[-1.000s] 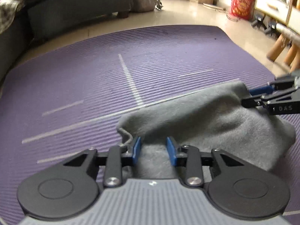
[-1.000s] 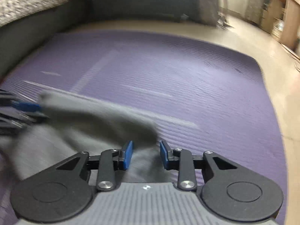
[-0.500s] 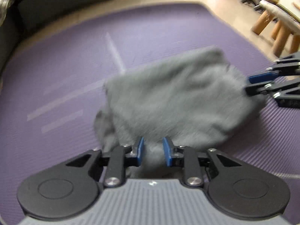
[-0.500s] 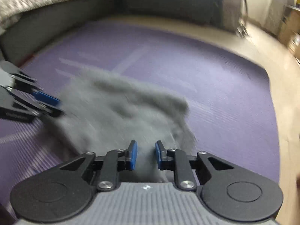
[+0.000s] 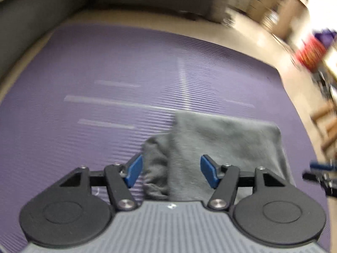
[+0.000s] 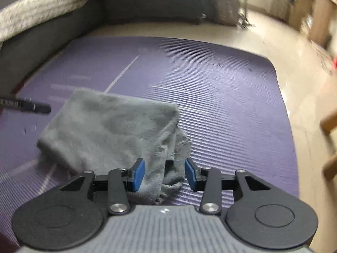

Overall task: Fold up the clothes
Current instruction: 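Lower the folded bundle onto the mat and open both grippers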

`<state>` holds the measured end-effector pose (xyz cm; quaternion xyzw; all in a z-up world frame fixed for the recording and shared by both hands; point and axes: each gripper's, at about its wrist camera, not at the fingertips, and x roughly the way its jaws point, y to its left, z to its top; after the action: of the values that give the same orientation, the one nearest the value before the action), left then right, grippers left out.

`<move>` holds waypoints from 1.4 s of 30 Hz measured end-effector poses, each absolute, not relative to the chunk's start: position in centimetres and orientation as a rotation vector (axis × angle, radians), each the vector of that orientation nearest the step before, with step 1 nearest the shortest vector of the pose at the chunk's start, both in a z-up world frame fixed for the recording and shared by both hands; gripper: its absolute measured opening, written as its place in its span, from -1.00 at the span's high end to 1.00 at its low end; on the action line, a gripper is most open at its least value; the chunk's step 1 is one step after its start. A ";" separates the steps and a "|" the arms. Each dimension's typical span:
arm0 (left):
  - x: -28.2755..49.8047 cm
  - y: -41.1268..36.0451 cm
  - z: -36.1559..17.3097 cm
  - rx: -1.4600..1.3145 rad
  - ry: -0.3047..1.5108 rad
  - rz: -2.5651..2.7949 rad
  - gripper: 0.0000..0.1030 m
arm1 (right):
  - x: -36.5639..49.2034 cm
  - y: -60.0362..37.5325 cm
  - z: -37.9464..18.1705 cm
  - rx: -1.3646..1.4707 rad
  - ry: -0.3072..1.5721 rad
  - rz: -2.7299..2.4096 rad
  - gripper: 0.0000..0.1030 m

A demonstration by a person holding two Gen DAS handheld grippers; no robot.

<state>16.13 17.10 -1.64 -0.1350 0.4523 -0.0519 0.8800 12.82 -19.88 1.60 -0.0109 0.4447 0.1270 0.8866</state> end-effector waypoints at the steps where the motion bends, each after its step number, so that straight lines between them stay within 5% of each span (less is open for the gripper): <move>1: 16.4 17.5 -2.2 -0.305 0.958 -0.098 -0.25 | 13.3 -20.7 1.1 0.036 0.933 0.252 0.03; 9: 18.2 15.7 -4.9 -0.356 1.011 -0.201 -0.33 | 16.4 -22.7 -2.5 0.260 0.984 0.209 -0.05; 11: 18.4 14.8 -4.8 -0.338 1.008 -0.234 -0.20 | 16.8 -21.8 -3.3 0.257 0.992 0.235 -0.02; 12: 18.4 14.4 -4.7 -0.337 1.007 -0.252 0.14 | 16.8 -21.1 -3.6 0.233 0.987 0.248 0.19; 14: 18.3 14.4 -4.5 -0.378 0.992 -0.294 0.35 | 16.5 -19.8 -3.7 0.196 0.951 0.291 0.60; 15: 18.2 14.8 -4.4 -0.428 0.981 -0.325 0.51 | 16.4 -19.6 -3.7 0.225 0.941 0.321 0.61; 27: 17.1 17.9 -6.9 -0.696 0.946 -0.317 0.56 | 16.2 -22.9 -5.1 0.543 0.945 0.323 0.64; 31: 17.1 17.3 -6.8 -0.619 0.967 -0.291 0.34 | 16.0 -23.1 -5.1 0.499 0.955 0.297 0.57; 32: 17.2 17.0 -6.5 -0.600 0.974 -0.291 0.23 | 15.9 -23.1 -5.0 0.506 0.958 0.288 0.41; 34: 17.3 16.3 -5.4 -0.544 0.988 -0.281 -0.30 | 15.8 -22.6 -4.4 0.481 0.971 0.245 0.09; 37: 17.3 15.3 -3.6 -0.364 0.977 -0.212 -0.53 | 15.6 -21.3 -2.8 0.348 0.935 0.209 0.07; 42: 17.5 14.9 -3.7 -0.314 1.009 -0.188 -0.45 | 15.5 -20.2 -2.3 0.294 0.934 0.190 0.06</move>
<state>17.47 14.90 -3.68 -0.1495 0.4805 -0.0895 0.8595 15.46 -20.22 -2.29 0.1409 0.4480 0.0909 0.8782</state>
